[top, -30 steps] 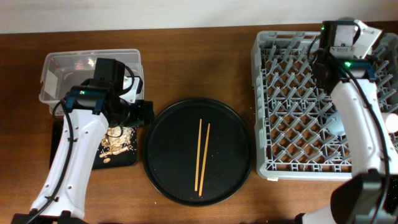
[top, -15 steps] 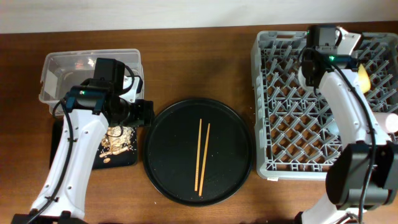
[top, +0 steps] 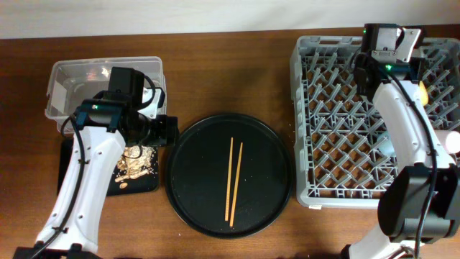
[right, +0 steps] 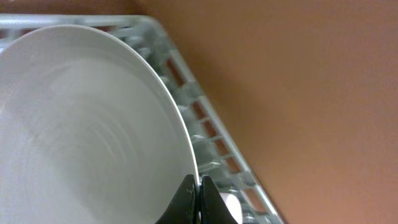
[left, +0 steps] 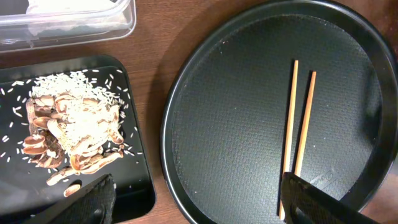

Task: Sort waste into correct bins and load items into the dishwasher rack
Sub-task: 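Stand the white plate upright in the dish rack with the right gripper, then reach the right gripper to the tray and grasp one chopstick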

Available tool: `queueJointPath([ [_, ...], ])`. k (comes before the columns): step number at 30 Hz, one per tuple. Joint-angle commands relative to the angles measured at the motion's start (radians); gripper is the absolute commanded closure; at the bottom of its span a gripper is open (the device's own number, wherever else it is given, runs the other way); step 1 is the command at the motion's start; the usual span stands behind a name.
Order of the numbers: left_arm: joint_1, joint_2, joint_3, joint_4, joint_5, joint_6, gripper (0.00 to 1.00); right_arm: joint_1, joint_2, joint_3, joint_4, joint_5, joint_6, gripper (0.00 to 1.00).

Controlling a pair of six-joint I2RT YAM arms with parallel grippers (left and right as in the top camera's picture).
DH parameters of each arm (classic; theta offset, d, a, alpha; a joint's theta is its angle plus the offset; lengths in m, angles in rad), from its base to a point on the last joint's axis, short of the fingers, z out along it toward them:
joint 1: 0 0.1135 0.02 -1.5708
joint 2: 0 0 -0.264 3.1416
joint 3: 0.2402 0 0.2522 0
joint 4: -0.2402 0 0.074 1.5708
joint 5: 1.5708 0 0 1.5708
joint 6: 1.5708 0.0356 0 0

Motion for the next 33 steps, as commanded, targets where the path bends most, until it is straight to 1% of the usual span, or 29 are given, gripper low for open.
queueJointPath([
  [1, 0.002, -0.01, 0.009, 0.003, 0.01, 0.005, 0.16, -0.002, 0.029, 0.013, -0.009, -0.133, -0.057, 0.96],
  [4, 0.002, -0.01, 0.009, 0.003, 0.01, 0.005, 0.16, -0.002, 0.038, 0.006, -0.07, -0.234, -0.041, 0.96],
  [5, 0.002, -0.01, 0.009, 0.003, 0.01, 0.005, 0.16, -0.001, 0.038, 0.006, -0.087, -0.276, -0.029, 0.92],
  [6, 0.002, -0.01, 0.009, 0.003, 0.01, 0.005, 0.16, -0.001, 0.037, 0.006, -0.103, -0.29, -0.008, 0.91],
  [7, 0.002, -0.01, 0.009, 0.003, 0.01, 0.005, 0.16, -0.001, 0.037, 0.006, -0.126, -0.291, 0.024, 0.87],
  [9, 0.002, -0.01, 0.009, 0.003, 0.01, 0.005, 0.16, -0.001, 0.027, 0.006, -0.174, -0.291, 0.084, 0.7],
  [10, 0.002, -0.01, 0.009, 0.003, 0.01, 0.005, 0.16, -0.001, 0.012, 0.007, -0.198, -0.292, 0.117, 0.5],
  [11, 0.002, -0.01, 0.009, 0.003, 0.01, 0.005, 0.16, -0.001, -0.014, 0.007, -0.209, -0.307, 0.117, 0.42],
  [13, 0.002, -0.01, 0.009, 0.001, 0.01, 0.005, 0.16, -0.001, -0.101, 0.008, -0.224, -0.348, 0.117, 0.36],
  [14, 0.002, -0.01, 0.009, 0.002, 0.01, 0.005, 0.16, -0.001, -0.166, 0.009, -0.236, -0.409, 0.116, 0.3],
  [15, 0.002, -0.01, 0.009, 0.002, 0.01, 0.005, 0.15, -0.001, -0.236, 0.009, -0.264, -0.553, 0.116, 0.26],
  [16, 0.002, -0.01, 0.009, 0.002, 0.01, 0.005, 0.15, -0.001, -0.265, 0.009, -0.285, -0.649, 0.116, 0.26],
  [17, 0.002, -0.01, 0.009, 0.002, 0.01, 0.005, 0.15, -0.001, -0.307, 0.009, -0.338, -0.862, 0.117, 0.26],
  [18, 0.002, -0.01, 0.009, 0.002, 0.0, 0.005, 0.15, 0.003, -0.327, 0.009, -0.428, -1.154, 0.129, 0.23],
  [20, 0.002, -0.01, 0.006, 0.002, -0.024, -0.01, 0.15, 0.045, -0.315, 0.003, -0.539, -1.301, 0.178, 0.22],
  [23, 0.002, -0.01, 0.005, 0.001, -0.025, -0.017, 0.15, 0.2, -0.279, -0.02, -0.632, -1.303, 0.179, 0.21],
  [25, 0.002, -0.01, 0.004, 0.002, -0.027, -0.018, 0.15, 0.328, -0.258, -0.062, -0.62, -1.26, 0.257, 0.21],
  [27, 0.002, -0.01, 0.003, -0.002, -0.027, -0.018, 0.15, 0.441, -0.232, -0.119, -0.577, -1.239, 0.314, 0.21],
  [29, 0.002, -0.01, 0.002, -0.007, -0.027, -0.018, 0.15, 0.557, -0.193, -0.196, -0.501, -1.226, 0.396, 0.22],
  [31, 0.002, -0.01, -0.003, -0.005, -0.028, -0.021, 0.15, 0.652, -0.148, -0.267, -0.419, -1.173, 0.497, 0.23],
  [33, 0.002, -0.01, -0.014, -0.003, -0.028, -0.025, 0.14, 0.731, -0.087, -0.312, -0.343, -1.118, 0.517, 0.27],
])
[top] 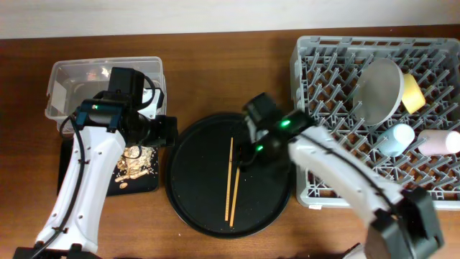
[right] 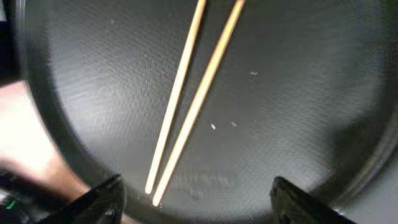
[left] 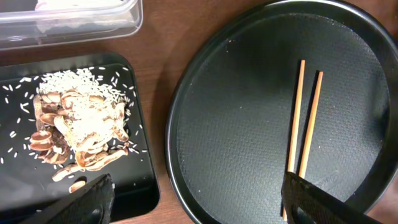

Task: Sort waste into correct bins and load items into the dishwasher rack
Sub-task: 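Reach the right gripper to the tray and grasp one chopstick, then place the chopstick into the dish rack with the right gripper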

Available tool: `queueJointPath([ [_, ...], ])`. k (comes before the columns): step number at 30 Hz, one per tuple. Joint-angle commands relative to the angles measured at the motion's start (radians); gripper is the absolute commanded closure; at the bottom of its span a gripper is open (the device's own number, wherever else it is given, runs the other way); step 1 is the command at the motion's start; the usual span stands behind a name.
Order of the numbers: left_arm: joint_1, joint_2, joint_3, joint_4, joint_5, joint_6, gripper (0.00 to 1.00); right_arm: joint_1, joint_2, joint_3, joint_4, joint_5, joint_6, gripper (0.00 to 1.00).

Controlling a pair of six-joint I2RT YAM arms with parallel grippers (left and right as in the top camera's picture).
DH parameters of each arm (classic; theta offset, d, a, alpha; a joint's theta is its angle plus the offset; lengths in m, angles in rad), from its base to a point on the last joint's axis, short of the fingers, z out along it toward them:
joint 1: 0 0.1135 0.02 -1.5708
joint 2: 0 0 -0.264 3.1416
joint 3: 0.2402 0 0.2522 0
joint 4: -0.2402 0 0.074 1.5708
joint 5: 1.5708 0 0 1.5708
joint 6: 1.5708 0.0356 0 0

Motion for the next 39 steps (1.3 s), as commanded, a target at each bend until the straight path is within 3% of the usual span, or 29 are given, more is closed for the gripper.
queueJointPath([
  [1, 0.002, -0.01, -0.019, 0.002, -0.008, -0.018, 0.14, 0.11, 0.099, -0.046, 0.043, 0.131, 0.119, 0.27],
  [5, 0.002, -0.01, -0.034, 0.006, -0.008, -0.017, 0.14, 0.175, 0.227, -0.046, 0.069, 0.14, 0.243, 0.28],
  [7, 0.002, -0.01, -0.038, 0.01, -0.007, -0.017, 0.14, 0.181, 0.265, -0.046, 0.095, 0.14, 0.266, 0.36],
  [13, 0.002, -0.01, -0.042, 0.01, -0.007, -0.018, 0.14, 0.181, 0.278, -0.055, 0.085, 0.241, 0.307, 0.47],
  [22, 0.002, -0.01, -0.042, 0.009, -0.007, -0.017, 0.13, 0.18, 0.275, -0.097, 0.088, 0.21, 0.352, 0.96],
  [24, 0.002, -0.01, -0.042, 0.009, -0.007, -0.017, 0.13, 0.179, 0.266, -0.087, 0.085, 0.206, 0.352, 0.96],
  [25, 0.002, -0.01, -0.042, 0.01, -0.007, -0.017, 0.08, 0.171, 0.245, -0.066, 0.066, 0.207, 0.349, 0.96],
  [29, 0.002, -0.01, -0.042, 0.01, -0.007, -0.017, 0.08, 0.082, 0.127, 0.053, -0.069, 0.236, 0.245, 0.96],
  [34, 0.002, -0.01, -0.042, 0.01, -0.007, -0.017, 0.08, -0.131, -0.068, 0.182, -0.202, 0.238, -0.065, 0.96],
  [39, 0.002, -0.01, -0.042, 0.01, -0.007, -0.017, 0.08, -0.365, -0.068, 0.182, -0.274, 0.237, -0.169, 0.96],
])
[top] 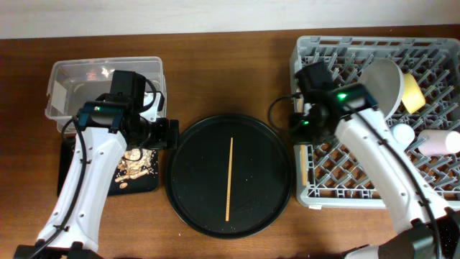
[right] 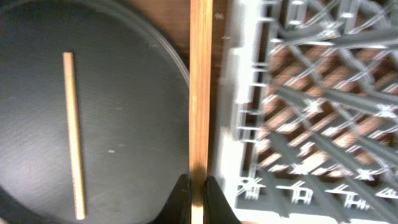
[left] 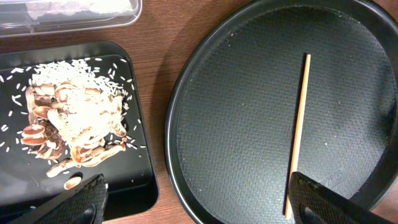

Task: Sort waste into correct bins and load items into the dishwasher rack
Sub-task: 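Place the chopstick into the dish rack with the right gripper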

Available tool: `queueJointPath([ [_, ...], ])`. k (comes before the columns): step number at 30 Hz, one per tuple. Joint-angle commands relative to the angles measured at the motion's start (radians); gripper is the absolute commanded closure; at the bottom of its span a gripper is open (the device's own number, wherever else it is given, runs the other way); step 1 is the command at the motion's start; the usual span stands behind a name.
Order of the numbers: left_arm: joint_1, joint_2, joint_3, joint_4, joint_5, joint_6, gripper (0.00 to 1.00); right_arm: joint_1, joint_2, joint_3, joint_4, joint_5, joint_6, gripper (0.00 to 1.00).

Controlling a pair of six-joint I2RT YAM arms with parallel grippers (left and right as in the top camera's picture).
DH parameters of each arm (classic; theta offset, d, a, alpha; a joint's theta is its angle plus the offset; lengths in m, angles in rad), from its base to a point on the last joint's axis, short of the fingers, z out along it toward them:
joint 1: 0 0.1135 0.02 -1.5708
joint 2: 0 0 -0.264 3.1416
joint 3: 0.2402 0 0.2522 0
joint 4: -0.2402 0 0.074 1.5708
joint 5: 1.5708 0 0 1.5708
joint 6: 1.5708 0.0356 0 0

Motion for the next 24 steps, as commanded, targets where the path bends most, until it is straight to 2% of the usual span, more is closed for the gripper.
queueJointPath([
  [1, 0.002, -0.009, -0.01, 0.002, -0.008, -0.01, 0.08, -0.089, 0.016, 0.008, -0.015, 0.008, -0.074, 0.96],
  [12, 0.002, -0.009, -0.011, 0.002, -0.008, -0.009, 0.07, -0.118, 0.187, -0.068, 0.153, 0.016, -0.091, 0.94],
  [13, 0.002, -0.009, -0.011, 0.002, -0.008, -0.009, 0.07, -0.118, 0.187, -0.068, 0.156, 0.016, -0.091, 0.88],
  [14, 0.002, -0.009, -0.011, 0.002, -0.008, -0.009, 0.07, -0.118, 0.187, -0.068, 0.159, 0.016, -0.091, 0.79],
  [15, 0.002, -0.009, -0.011, 0.002, -0.008, -0.009, 0.07, -0.118, 0.185, -0.068, 0.154, 0.016, -0.091, 0.64],
  [16, 0.002, -0.009, -0.011, 0.002, -0.008, -0.009, 0.07, -0.118, 0.182, -0.066, 0.148, 0.016, -0.091, 0.58],
  [21, 0.002, -0.009, -0.011, 0.002, -0.008, -0.009, 0.07, -0.117, 0.113, 0.084, 0.064, 0.015, -0.091, 0.54],
  [24, 0.002, -0.009, -0.012, 0.002, -0.008, -0.009, 0.07, -0.091, 0.072, 0.18, 0.039, -0.072, -0.091, 0.53],
])
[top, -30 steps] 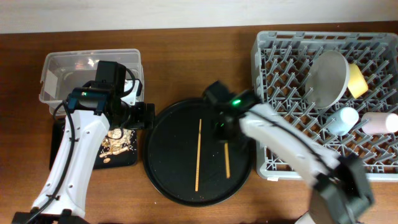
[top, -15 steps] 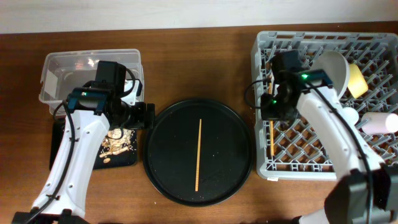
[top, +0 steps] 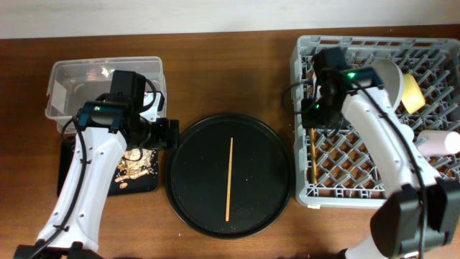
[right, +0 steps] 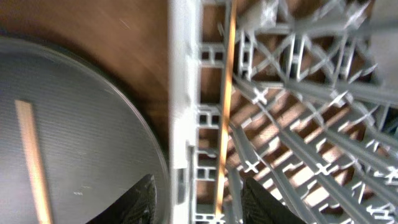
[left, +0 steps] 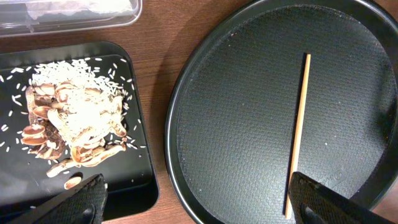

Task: Sort waste into correct bins and load items into the dishwasher rack
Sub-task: 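Place the chopstick into the dish rack with the right gripper, then grasp the second chopstick from the tray with the right gripper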

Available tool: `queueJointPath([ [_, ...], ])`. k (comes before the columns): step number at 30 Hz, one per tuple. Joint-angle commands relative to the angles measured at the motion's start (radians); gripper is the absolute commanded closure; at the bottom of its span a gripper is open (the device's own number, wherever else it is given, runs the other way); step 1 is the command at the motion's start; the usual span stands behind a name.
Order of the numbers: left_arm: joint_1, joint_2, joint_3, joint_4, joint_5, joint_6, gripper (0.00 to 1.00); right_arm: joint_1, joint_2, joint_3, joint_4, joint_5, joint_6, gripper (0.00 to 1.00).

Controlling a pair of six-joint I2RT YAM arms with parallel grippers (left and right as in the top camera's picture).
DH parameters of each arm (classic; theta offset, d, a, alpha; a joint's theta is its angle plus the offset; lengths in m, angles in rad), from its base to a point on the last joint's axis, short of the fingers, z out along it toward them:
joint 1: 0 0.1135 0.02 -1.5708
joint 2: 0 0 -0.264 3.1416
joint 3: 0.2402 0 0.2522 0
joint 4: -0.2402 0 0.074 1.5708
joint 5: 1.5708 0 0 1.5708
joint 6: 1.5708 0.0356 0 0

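Note:
One wooden chopstick (top: 229, 178) lies lengthwise on the round black tray (top: 201, 165), also seen as chopstick (left: 299, 130) on the tray (left: 236, 124). A second chopstick (top: 313, 155) lies in the grey dishwasher rack (top: 374, 44) along its left wall, showing in the right wrist view as chopstick (right: 225, 106). My right gripper (top: 316, 115) (right: 202, 202) hangs open just above it, holding nothing. My left gripper (top: 169, 133) (left: 196, 202) is open between the round tray and the black food tray (left: 140, 186), which holds rice and mushroom scraps (left: 74, 124).
A clear plastic bin (top: 72, 86) stands behind the food tray. In the rack a white bowl (top: 381, 86), a yellow cup (top: 411, 93), a light blue cup (top: 402, 133) and a pink cup (top: 442, 144) fill the right side.
My right gripper, then shut on a chopstick at the rack's left edge, is now open and the chopstick lies in the rack. The left arm has not moved.
My right gripper was shut on the white bowl at the rack's far side, with two chopsticks on the round tray. Then the bowl stood in the rack and the gripper hung open over the chopsticks. Then it held one beside the rack; now that one lies inside.

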Motion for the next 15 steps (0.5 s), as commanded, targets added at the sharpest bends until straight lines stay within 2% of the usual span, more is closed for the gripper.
queueJointPath([
  [1, 0.002, -0.009, -0.012, 0.002, -0.007, -0.009, 0.07, 0.061, -0.065, 0.075, -0.004, -0.127, 0.0, 0.53],
  [6, 0.002, -0.009, -0.012, 0.002, -0.008, -0.009, 0.07, 0.29, -0.006, 0.0, 0.047, -0.15, 0.006, 0.52],
  [11, 0.002, -0.009, -0.012, 0.002, -0.012, -0.009, 0.07, 0.455, 0.082, -0.197, 0.23, -0.152, 0.242, 0.49],
  [15, 0.002, -0.009, -0.012, 0.003, -0.011, -0.01, 0.07, 0.562, 0.142, -0.274, 0.333, -0.11, 0.337, 0.49],
])
